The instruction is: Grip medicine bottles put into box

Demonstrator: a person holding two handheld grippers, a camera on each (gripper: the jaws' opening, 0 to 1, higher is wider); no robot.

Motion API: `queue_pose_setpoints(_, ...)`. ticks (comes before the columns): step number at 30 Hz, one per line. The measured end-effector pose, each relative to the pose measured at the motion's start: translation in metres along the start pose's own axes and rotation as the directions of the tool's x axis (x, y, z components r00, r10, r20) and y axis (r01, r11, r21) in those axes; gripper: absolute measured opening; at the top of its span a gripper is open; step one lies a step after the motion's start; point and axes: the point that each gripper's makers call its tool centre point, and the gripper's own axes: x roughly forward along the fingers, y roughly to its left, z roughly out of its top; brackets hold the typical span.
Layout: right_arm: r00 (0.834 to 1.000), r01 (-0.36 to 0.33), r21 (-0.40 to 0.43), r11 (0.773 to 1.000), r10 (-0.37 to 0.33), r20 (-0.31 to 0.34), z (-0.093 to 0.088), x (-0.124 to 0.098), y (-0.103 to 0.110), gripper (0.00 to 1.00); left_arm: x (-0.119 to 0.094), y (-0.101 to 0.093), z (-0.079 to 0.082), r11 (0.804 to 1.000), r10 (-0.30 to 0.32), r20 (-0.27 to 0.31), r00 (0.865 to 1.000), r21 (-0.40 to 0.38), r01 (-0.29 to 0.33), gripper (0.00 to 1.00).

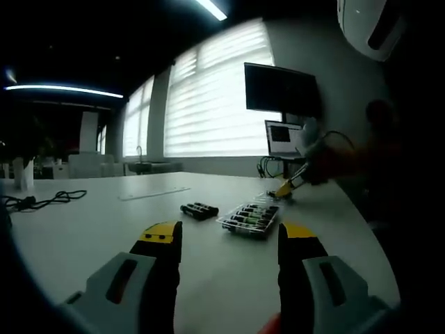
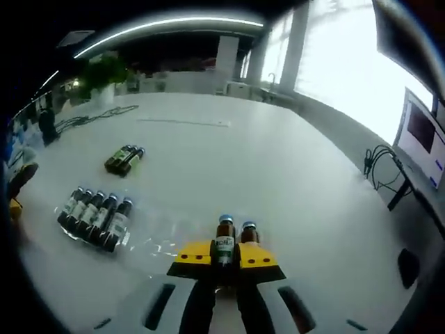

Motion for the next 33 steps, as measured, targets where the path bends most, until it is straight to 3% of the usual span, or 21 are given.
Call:
queue_pose_setpoints(3,1.000,-0.008,-0.003,1.000,0.008,0.024,0.005,-0.003,-0.001,0.14,0.000,0.000,0.000,1.000,0.000,0.000,1.000,-0.001,0.000,0.48)
queue_pose_setpoints(6,0.999,0.000,-0.007,1.000,0.001,0.052,0.015,-0.008,-0.005,0.13,0.000,0.000,0.000,1.000,-0.001,0.000,1.000,-0.002,0.001,0.48)
queue_pose_setpoints(10,0.995,0.012,0.001,1.000,-0.012,0.100,0.027,-0.014,-0.011,0.05,0.000,0.000,-0.001,1.000,-0.001,-0.001,1.000,0.000,0.001,0.48)
queue_pose_setpoints(13,0.997,-0.004,-0.031,1.000,0.006,0.081,0.019,-0.012,-0.008,0.03,0.000,0.000,-0.001,1.000,0.000,-0.002,1.000,0.000,0.000,0.48)
queue_pose_setpoints(21,0.999,-0.030,-0.012,0.999,0.030,0.045,0.004,-0.010,-0.007,0.00,0.000,0.000,-0.001,1.000,0.001,-0.005,1.000,0.001,-0.001,0.48)
queue_pose_setpoints(33,0.999,-0.038,-0.024,0.999,0.039,0.037,0.005,-0.006,-0.004,0.00,0.000,0.000,-0.002,1.000,0.003,-0.007,1.000,0.005,-0.003,0.48)
